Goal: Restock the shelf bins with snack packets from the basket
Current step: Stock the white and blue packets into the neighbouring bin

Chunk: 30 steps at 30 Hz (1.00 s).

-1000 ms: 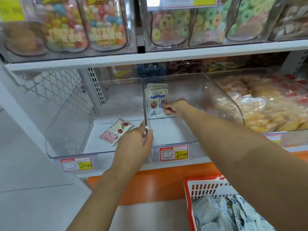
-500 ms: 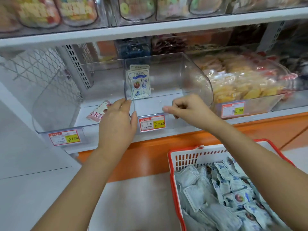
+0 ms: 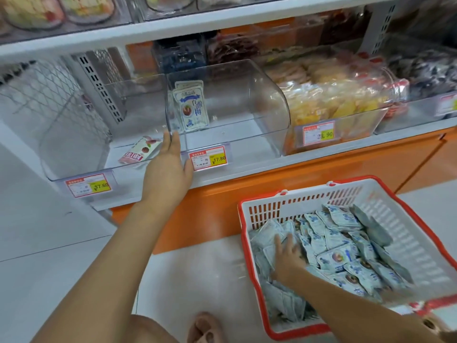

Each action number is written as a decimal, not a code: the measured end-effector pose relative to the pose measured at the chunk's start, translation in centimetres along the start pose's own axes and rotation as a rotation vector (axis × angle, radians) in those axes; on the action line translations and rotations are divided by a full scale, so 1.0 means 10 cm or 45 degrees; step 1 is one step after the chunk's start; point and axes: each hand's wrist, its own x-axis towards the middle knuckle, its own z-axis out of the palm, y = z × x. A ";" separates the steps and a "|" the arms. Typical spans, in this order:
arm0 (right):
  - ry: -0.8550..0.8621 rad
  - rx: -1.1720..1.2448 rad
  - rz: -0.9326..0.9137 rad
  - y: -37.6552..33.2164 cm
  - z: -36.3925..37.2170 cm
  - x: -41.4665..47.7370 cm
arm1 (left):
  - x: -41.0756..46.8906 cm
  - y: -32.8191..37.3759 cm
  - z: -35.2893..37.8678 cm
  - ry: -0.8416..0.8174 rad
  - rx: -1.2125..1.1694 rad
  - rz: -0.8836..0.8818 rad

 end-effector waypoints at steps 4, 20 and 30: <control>0.068 0.236 0.030 0.04 -0.02 -0.06 | -0.03 -0.03 -0.02 -0.009 -0.025 0.024; -0.146 1.823 -0.800 0.04 -2.30 -1.02 | 0.10 0.05 -0.08 0.167 -0.255 -0.093; 0.551 1.366 -0.702 -0.74 -3.64 -0.40 | 0.42 -0.14 -0.10 0.250 -0.368 -0.048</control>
